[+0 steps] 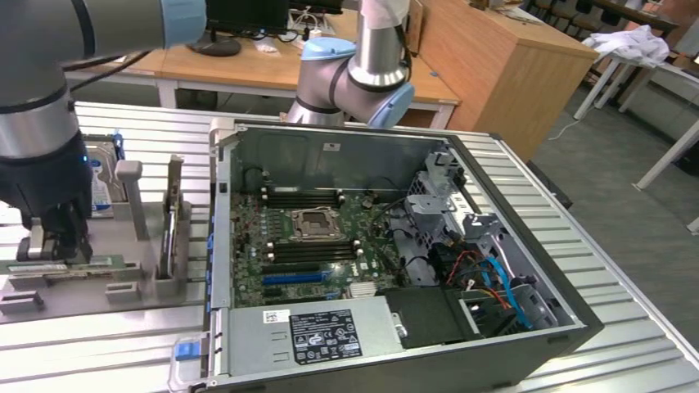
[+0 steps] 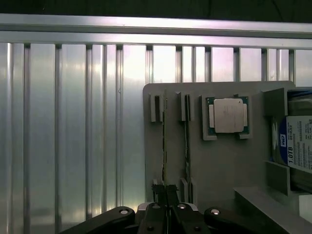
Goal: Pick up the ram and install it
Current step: 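Pick up the ram and move it above insertion slot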
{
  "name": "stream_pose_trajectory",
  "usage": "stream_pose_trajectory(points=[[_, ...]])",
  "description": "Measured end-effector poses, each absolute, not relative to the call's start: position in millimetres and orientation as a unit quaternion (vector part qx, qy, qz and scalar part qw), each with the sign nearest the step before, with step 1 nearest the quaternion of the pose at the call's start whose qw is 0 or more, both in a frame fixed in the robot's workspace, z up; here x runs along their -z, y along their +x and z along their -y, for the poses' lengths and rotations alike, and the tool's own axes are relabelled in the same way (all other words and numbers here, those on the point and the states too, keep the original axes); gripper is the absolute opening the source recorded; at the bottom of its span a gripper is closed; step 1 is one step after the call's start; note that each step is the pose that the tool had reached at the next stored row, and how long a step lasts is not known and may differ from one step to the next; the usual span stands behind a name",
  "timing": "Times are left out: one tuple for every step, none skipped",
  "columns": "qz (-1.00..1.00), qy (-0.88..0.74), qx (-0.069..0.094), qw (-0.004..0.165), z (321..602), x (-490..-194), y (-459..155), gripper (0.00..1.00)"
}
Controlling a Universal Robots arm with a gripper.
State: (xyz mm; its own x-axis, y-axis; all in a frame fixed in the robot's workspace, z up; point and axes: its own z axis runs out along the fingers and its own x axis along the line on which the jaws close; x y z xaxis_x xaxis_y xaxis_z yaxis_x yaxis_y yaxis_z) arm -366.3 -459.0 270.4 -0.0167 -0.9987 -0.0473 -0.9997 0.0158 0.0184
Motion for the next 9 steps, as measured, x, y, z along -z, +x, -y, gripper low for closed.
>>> stream_pose_trajectory(points=[[-0.713, -0.701, -0.023, 0.010, 459, -274, -366, 0.12], [-0.713, -0.701, -0.023, 0.010, 459, -277, -366, 0.12], [-0.713, -0.701, -0.023, 0.010, 459, -281, -366, 0.12], [-0.713, -0.701, -0.023, 0.010, 459, -285, -366, 0.12], [-0.713, -0.701, -0.023, 0.010, 459, -289, -366, 0.12], [-0.713, -0.701, -0.023, 0.010, 459, -292, -366, 0.12], [-0.713, -0.701, -0.023, 0.010, 459, -296, -366, 0.12], [-0.713, -0.701, -0.023, 0.010, 459, -299, -366, 0.12], [-0.713, -0.701, -0.023, 0.010, 459, -302, -366, 0.12]])
